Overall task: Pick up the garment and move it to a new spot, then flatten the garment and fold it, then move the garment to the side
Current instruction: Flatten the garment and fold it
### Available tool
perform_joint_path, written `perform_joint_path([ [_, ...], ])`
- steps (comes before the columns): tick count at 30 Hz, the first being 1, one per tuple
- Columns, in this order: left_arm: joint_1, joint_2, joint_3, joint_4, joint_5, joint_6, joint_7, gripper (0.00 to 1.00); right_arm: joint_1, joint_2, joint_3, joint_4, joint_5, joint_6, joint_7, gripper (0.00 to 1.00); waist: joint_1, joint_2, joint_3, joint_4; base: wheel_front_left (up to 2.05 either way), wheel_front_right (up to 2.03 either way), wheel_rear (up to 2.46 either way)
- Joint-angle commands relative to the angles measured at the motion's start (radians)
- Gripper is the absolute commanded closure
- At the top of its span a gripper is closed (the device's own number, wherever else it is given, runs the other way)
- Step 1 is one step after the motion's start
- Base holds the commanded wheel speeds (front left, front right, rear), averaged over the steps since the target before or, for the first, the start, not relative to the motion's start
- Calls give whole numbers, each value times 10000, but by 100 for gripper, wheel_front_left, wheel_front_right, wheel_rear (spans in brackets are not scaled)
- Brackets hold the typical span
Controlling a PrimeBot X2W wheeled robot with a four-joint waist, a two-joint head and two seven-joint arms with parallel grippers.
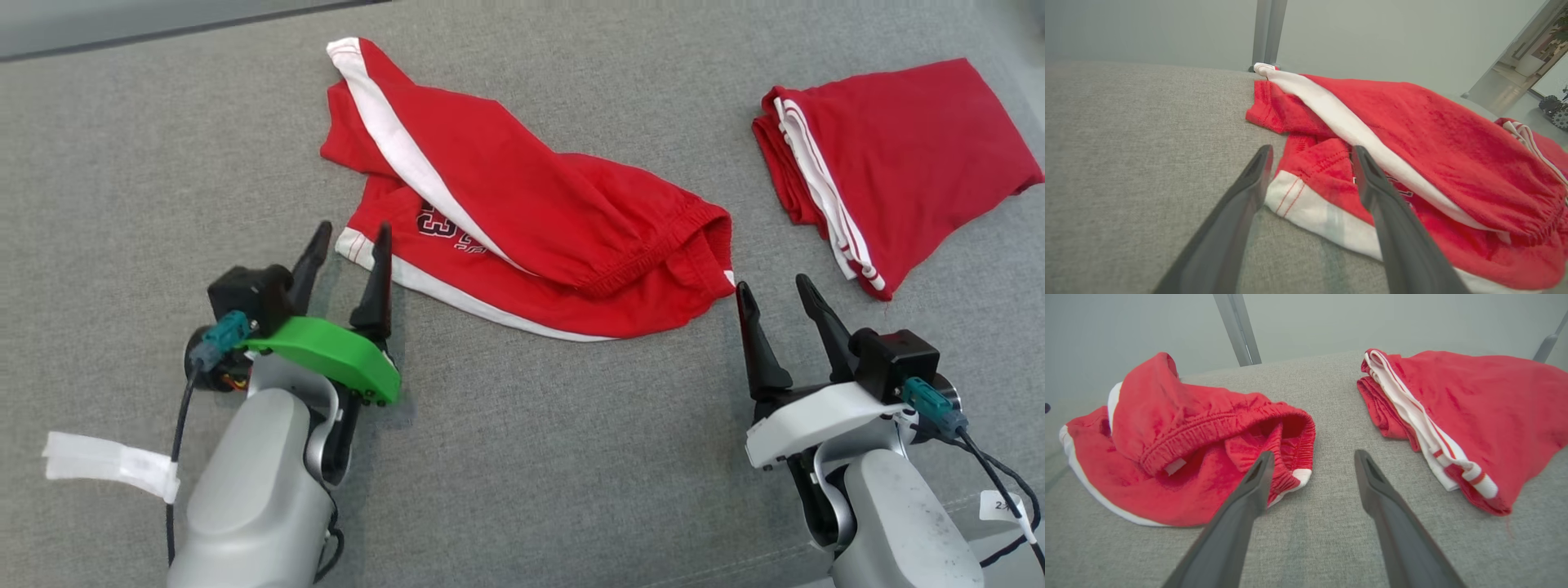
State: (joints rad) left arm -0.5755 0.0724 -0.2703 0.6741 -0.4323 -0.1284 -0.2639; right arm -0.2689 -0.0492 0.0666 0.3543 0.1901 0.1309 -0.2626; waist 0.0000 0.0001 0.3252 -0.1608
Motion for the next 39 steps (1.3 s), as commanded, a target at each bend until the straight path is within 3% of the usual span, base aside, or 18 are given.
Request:
perform_joint_path([
  [1, 342, -51, -210, -29, -275, -30, 2, 0, 141, -37, -49, 23, -78, -5, -28, 0, 0, -1, -307, 65, 0, 0, 0],
  [7, 461, 33, -211, 248, -449, -31, 2, 0, 173, -32, -55, -27, -147, -5, -28, 0, 0, -1, -270, -207, 0, 0, 0],
  [13, 243, 167, 650, 647, 177, 19, 4, 0, 110, -31, -48, -94, -142, -5, -28, 0, 0, -1, -139, -486, 0, 0, 0],
  [26, -421, 122, 1104, 2125, 1028, -11, 15, 0, -9, -29, -66, -141, -171, -5, -28, 0, 0, -1, 167, -773, 0, 0, 0],
  [27, -440, 101, 1113, 2200, 1057, -12, 16, 21, -21, -31, -89, -133, -182, -5, -28, 0, 0, -1, 176, -765, 0, 0, 0],
  [28, -466, 81, 1123, 2246, 1088, -16, 16, 65, -36, -32, -105, -126, -181, -5, -28, 0, 0, -1, 184, -751, 0, 0, 0],
  [29, -480, 58, 1059, 2270, 1151, -21, 16, 100, -53, -31, -110, -115, -181, -5, -28, 0, 0, -1, 181, -731, 0, 0, 0],
  [39, 670, -114, 1263, 717, 1099, -30, 4, 100, 379, -32, -74, 212, 3, -5, -28, 0, 0, -1, -855, 131, 0, 0, 0],
])
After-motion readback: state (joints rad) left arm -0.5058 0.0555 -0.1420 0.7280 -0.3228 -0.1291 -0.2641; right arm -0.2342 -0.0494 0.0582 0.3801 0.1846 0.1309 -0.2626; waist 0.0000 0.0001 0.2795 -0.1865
